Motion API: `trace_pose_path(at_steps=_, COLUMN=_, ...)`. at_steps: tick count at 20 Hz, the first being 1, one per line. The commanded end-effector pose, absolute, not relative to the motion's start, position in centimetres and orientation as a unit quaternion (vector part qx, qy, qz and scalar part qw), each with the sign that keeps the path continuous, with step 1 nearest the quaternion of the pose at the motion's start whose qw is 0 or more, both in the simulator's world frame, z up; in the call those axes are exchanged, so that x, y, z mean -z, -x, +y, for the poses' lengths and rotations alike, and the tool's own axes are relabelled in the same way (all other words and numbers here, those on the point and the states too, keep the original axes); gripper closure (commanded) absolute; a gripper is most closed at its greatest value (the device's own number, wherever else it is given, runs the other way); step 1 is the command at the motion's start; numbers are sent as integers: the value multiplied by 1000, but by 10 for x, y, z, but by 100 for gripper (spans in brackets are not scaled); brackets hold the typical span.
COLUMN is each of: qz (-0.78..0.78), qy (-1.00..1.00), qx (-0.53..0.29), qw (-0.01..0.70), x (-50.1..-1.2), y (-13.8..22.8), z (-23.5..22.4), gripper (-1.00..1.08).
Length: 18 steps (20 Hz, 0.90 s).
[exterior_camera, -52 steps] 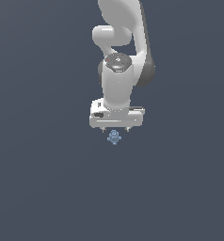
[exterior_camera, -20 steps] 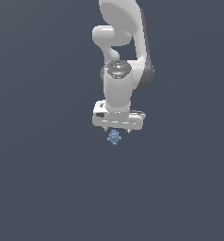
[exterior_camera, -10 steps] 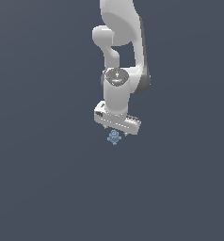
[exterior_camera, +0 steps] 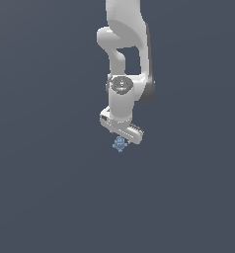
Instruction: Pick up the object and move it to a goal position.
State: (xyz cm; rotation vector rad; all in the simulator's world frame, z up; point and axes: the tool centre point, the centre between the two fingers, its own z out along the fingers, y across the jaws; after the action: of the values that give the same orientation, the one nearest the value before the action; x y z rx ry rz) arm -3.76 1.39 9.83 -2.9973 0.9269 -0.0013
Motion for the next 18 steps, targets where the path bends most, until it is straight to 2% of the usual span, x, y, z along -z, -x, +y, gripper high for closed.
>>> trace_pose_path(at_steps=1, qz=311, qy=950, qx=0, qw=1, x=-95, y=40, z=13, gripper=-92)
trace_pose_path(at_steps=12, qz=325, qy=946, qx=0, qw=0, x=-89, y=43, z=12, gripper=-92)
trace_pose_path(at_steps=18, qz=327, qy=945, qx=0, qw=0, x=-65, y=44, z=12, gripper=-92)
